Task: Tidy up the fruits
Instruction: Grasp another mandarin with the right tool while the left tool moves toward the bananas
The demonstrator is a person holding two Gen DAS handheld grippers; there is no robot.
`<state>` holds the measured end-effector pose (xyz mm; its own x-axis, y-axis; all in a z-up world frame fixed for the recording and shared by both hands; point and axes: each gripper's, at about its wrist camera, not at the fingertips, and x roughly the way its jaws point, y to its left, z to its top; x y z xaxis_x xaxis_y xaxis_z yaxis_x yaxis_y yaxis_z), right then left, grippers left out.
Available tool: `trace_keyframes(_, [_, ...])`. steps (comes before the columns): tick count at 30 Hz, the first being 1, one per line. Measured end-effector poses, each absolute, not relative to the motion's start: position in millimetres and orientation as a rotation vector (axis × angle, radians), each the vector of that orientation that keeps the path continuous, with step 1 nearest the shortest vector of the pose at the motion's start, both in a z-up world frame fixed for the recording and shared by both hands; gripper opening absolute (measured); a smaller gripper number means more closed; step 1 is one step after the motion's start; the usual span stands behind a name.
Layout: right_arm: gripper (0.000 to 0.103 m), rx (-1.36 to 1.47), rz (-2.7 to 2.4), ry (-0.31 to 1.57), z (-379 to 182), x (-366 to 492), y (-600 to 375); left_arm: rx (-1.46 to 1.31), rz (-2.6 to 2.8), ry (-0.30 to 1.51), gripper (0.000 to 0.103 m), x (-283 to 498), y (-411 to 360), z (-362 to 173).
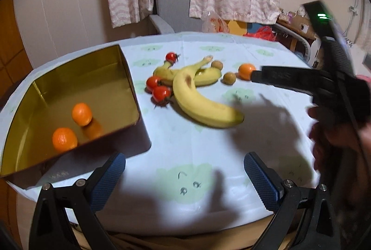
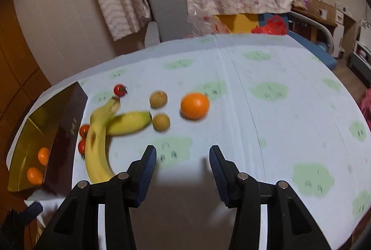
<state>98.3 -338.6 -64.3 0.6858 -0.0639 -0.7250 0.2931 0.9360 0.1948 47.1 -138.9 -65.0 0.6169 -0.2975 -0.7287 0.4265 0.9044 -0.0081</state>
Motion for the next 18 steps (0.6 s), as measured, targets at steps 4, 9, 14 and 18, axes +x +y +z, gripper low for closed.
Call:
trace_keyframes(4, [0.049, 0.324, -0.215, 0.813, -68.9, 135.4, -358.8, 0.181, -0.419, 0.757, 0.103, 51.0, -142.9, -51.3])
trace_keyframes(9, [0.049, 0.377, -0.169, 0.868, -86.9, 165.0, -376.1, 0.205, -0.419, 0.724, 0.103, 63.3, -151.4, -40.5])
trace_keyframes(14, [0.040, 0.385, -0.143, 0.871, -94.9, 170.2, -378.4, 0.196, -0.409, 0.740, 0.103, 91.3, -161.8, -39.2])
trace_keyframes(18, [0.040, 0.380, -0.134, 0.853, -94.6, 159.7, -378.2, 0.235, -0.381, 0.775, 0.103, 116.3, -176.3, -46.6])
